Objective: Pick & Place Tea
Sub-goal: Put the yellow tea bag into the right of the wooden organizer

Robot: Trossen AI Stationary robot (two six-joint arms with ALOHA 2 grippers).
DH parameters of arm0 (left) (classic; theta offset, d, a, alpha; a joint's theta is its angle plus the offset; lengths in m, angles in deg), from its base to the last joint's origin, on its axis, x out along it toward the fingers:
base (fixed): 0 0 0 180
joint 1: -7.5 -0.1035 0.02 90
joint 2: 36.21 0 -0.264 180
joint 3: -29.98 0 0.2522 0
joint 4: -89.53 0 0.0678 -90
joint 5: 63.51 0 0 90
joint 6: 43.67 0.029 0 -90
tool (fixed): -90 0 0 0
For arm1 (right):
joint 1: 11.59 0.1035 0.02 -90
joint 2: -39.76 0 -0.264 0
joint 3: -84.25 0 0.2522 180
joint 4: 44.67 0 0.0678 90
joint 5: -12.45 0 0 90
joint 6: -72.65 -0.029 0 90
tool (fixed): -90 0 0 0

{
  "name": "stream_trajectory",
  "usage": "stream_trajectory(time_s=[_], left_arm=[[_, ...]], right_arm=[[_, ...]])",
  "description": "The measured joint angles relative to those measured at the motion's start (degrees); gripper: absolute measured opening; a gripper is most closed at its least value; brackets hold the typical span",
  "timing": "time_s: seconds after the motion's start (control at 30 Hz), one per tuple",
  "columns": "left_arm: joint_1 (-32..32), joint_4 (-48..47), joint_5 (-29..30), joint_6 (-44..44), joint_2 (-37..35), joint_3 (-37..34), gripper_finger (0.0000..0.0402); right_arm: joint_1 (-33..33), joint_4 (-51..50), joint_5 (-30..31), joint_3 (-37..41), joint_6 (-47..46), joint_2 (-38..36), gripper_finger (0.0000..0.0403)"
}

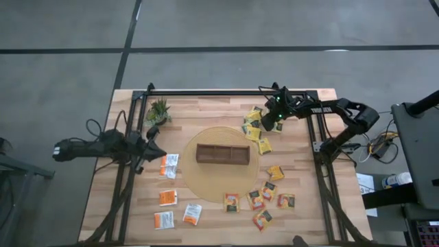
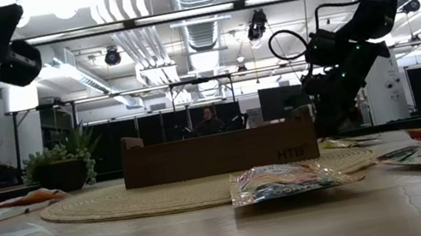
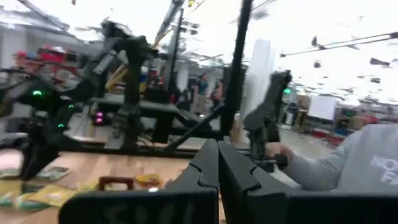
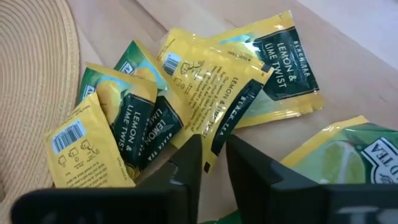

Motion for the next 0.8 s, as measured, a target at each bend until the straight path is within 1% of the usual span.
stream_trajectory(time_s=[0.07, 0.27, 0.43, 0.53, 0.63, 0.8], left_arm=[[0.1, 0.0, -1.1, 1.3, 0.3, 0.0, 0.0000], [0.1, -0.8, -1.2, 1.8, 0.6, 0.0, 0.0000], [0.1, -0.9, -0.9, 1.7, 0.7, -0.1, 0.0000], [0.1, -0.9, -0.9, 0.0, 0.9, -0.1, 0.0000], [0.1, -0.9, -0.9, -1.5, 1.0, -0.1, 0.0000], [0.1, -0.9, -0.8, -2.2, 1.0, -0.1, 0.0000]], right_arm=[[0.0, 0.0, 0.0, 0.0, 0.2, 0.0, 0.0051], [0.0, 0.0, 0.0, 0.0, 2.4, 0.0, 0.0012], [0.0, 0.0, 0.0, -0.4, 2.9, -0.5, 0.0008], [0.0, 0.0, 0.1, -0.8, 2.7, -1.9, 0.0008], [0.0, -0.3, 0.8, -0.8, 2.9, -4.7, 0.0008], [0.4, -3.4, 2.2, -0.5, 2.9, -11.1, 0.0008]])
